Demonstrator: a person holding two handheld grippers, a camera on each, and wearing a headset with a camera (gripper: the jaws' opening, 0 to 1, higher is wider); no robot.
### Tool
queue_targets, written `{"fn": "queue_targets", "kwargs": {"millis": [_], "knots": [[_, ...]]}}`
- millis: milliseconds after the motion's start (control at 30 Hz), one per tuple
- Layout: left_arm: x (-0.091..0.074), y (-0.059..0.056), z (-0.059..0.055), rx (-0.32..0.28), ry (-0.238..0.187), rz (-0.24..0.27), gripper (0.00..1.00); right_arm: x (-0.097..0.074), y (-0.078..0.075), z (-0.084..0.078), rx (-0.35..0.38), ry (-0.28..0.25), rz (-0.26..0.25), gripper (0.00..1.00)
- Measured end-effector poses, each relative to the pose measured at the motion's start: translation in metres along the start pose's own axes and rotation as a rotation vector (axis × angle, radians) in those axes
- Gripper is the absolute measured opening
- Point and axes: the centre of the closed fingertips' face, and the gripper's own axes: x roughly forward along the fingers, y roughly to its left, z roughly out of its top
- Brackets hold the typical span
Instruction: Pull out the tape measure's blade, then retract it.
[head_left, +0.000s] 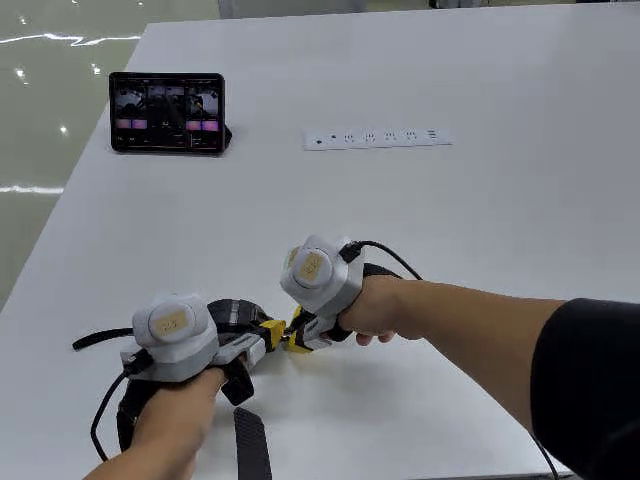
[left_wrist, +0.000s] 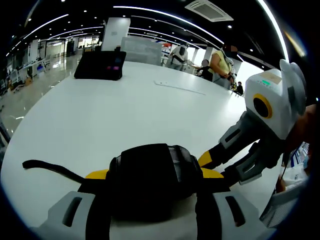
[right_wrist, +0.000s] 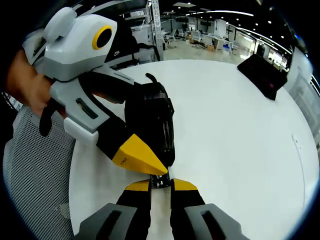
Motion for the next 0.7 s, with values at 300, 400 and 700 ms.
{"fn": "queue_targets", "kwargs": {"millis": [300, 400, 700], "knots": [[-0.001, 0.000, 0.001, -0.003, 0.000, -0.001, 0.64, 0.002, -0.001, 0.005, -0.008, -0.010, -0.004, 0.10], [0.000, 0.000, 0.001, -0.003, -0.001, -0.001, 0.64, 0.003, -0.001, 0.006, -0.002, -0.014, -0.004, 0.10], [-0.001, -0.001, 0.001, -0.003, -0.004, -0.001, 0.64, 0.005, 0.000, 0.011, 0.002, -0.025, -0.001, 0.10]]}}
